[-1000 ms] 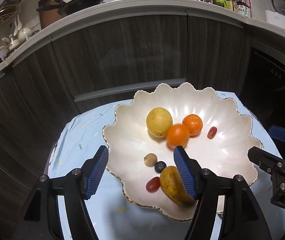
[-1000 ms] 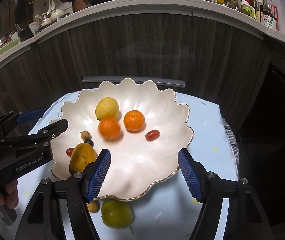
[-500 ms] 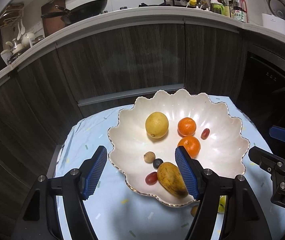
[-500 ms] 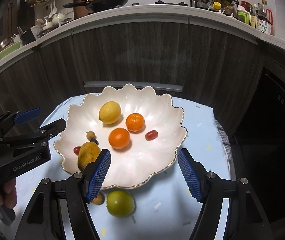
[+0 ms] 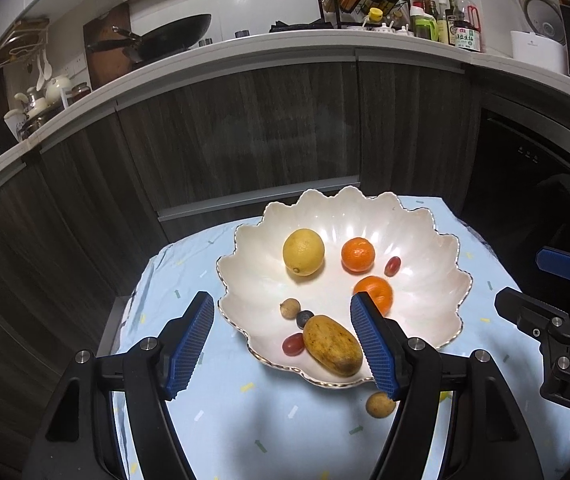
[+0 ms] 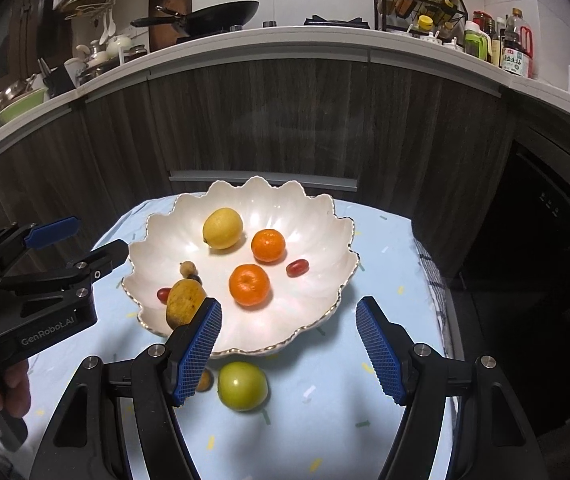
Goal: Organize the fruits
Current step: 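Withdraw both tools toward the brown round fruit and green apple on the cloth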
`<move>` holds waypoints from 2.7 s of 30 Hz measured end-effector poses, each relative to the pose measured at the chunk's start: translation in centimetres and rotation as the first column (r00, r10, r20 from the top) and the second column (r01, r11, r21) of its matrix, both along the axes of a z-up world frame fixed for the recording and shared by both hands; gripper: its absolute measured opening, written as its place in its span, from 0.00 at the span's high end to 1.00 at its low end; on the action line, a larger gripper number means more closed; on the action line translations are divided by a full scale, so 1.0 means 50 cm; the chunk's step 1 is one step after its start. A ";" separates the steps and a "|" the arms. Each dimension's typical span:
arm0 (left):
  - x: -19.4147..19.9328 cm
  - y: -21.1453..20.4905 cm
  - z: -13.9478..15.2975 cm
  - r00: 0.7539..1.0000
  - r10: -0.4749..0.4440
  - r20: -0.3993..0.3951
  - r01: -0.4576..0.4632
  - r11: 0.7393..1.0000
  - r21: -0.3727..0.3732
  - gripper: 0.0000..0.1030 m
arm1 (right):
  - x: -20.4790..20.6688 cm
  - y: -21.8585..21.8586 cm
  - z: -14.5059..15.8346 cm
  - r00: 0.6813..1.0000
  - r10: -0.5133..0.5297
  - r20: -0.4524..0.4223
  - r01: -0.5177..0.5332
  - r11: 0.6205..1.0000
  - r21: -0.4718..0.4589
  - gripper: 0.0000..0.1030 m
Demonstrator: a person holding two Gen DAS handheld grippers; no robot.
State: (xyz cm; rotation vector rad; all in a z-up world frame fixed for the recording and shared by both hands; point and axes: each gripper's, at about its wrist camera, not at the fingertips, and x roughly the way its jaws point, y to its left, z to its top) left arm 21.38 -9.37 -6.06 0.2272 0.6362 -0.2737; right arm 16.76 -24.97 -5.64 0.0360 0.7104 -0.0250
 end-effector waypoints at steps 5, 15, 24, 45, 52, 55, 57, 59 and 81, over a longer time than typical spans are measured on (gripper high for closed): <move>-0.018 -0.003 0.007 1.000 -0.010 0.009 0.010 1.000 0.003 0.32 | -0.016 -0.004 0.004 1.000 -0.004 0.006 0.004 1.000 0.002 0.32; -0.057 -0.008 0.004 1.000 -0.030 0.007 0.030 0.999 0.017 0.32 | -0.045 -0.006 -0.007 1.000 0.003 -0.006 -0.003 1.000 0.000 0.32; -0.085 -0.012 -0.021 0.999 -0.040 -0.024 0.041 0.999 0.029 0.28 | -0.066 -0.003 -0.041 0.999 0.030 -0.042 -0.030 1.000 0.000 0.29; -0.113 -0.034 -0.110 0.989 -0.091 -0.114 0.098 0.993 0.064 0.26 | -0.071 0.004 -0.117 0.987 0.132 -0.092 -0.134 0.991 -0.012 0.27; -0.115 -0.046 -0.133 0.983 -0.132 -0.128 0.142 0.987 0.072 0.26 | -0.062 0.010 -0.136 0.977 0.186 -0.103 -0.188 0.982 -0.015 0.27; -0.114 -0.052 -0.144 0.980 -0.146 -0.134 0.157 0.985 0.077 0.26 | -0.057 0.014 -0.143 0.973 0.206 -0.107 -0.209 0.978 -0.020 0.27; -0.110 -0.056 -0.151 0.978 -0.153 -0.139 0.165 0.983 0.081 0.26 | -0.052 0.014 -0.148 0.971 0.214 -0.110 -0.218 0.976 -0.019 0.27; -0.107 -0.060 -0.159 0.977 -0.158 -0.143 0.171 0.981 0.087 0.26 | -0.048 0.013 -0.153 0.969 0.220 -0.112 -0.223 0.975 -0.019 0.27; -0.068 -0.095 -0.237 0.948 -0.246 -0.202 0.272 0.955 0.114 0.48 | -0.006 0.021 -0.207 0.940 0.312 -0.137 -0.312 0.950 0.028 0.29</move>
